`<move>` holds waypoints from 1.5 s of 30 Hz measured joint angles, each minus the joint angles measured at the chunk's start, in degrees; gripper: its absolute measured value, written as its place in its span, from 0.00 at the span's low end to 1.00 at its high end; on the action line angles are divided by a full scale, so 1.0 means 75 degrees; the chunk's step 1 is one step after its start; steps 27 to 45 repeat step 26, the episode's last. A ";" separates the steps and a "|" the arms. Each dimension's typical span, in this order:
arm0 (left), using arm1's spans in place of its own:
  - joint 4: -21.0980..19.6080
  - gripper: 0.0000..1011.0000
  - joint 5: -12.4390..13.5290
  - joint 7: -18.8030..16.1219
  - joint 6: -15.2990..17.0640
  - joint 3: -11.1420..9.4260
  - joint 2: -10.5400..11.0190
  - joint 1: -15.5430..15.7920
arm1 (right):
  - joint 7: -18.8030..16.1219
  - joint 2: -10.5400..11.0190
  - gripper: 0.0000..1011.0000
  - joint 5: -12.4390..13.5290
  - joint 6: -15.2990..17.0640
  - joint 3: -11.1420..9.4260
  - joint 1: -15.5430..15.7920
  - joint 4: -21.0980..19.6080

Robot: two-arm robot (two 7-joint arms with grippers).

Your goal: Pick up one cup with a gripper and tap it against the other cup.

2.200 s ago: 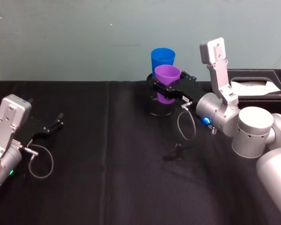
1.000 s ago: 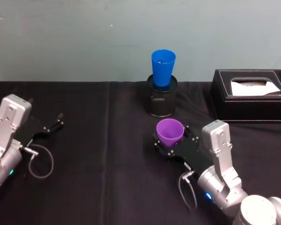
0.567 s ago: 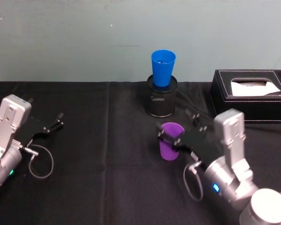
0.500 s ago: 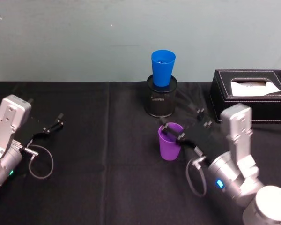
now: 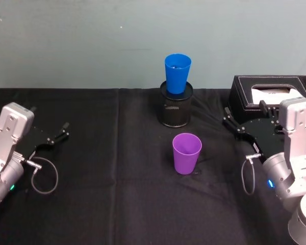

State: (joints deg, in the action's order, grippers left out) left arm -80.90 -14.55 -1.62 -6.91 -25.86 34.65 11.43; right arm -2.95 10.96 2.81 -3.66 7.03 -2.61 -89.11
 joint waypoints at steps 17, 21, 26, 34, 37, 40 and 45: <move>0.0000 0.99 0.0000 0.0000 0.0000 0.0000 0.0000 0.0000 | -0.0279 -0.0179 0.99 -0.0166 0.0002 0.0072 -0.0322 0.0868; 0.0000 0.99 0.0000 0.0000 0.0000 0.0000 0.0000 0.0000 | -0.0273 -0.0171 0.99 -0.0163 0.0002 0.0069 -0.0310 0.0841; 0.0000 0.99 0.0000 0.0000 0.0001 0.0000 0.0000 0.0000 | -0.0248 -0.0167 0.99 -0.0160 0.0003 0.0066 -0.0301 0.0821; 0.0000 0.99 0.0000 0.0000 0.0001 0.0000 0.0000 0.0000 | -0.0248 -0.0167 0.99 -0.0160 0.0003 0.0066 -0.0301 0.0821; 0.0000 0.99 0.0000 0.0000 0.0001 0.0000 0.0000 0.0000 | -0.0248 -0.0167 0.99 -0.0160 0.0003 0.0066 -0.0301 0.0821; 0.0000 0.99 0.0000 0.0000 0.0001 0.0000 0.0000 0.0000 | -0.0248 -0.0167 0.99 -0.0160 0.0003 0.0066 -0.0301 0.0821; 0.0000 0.99 0.0000 0.0000 0.0001 0.0000 0.0000 0.0000 | -0.0248 -0.0167 0.99 -0.0160 0.0003 0.0066 -0.0301 0.0821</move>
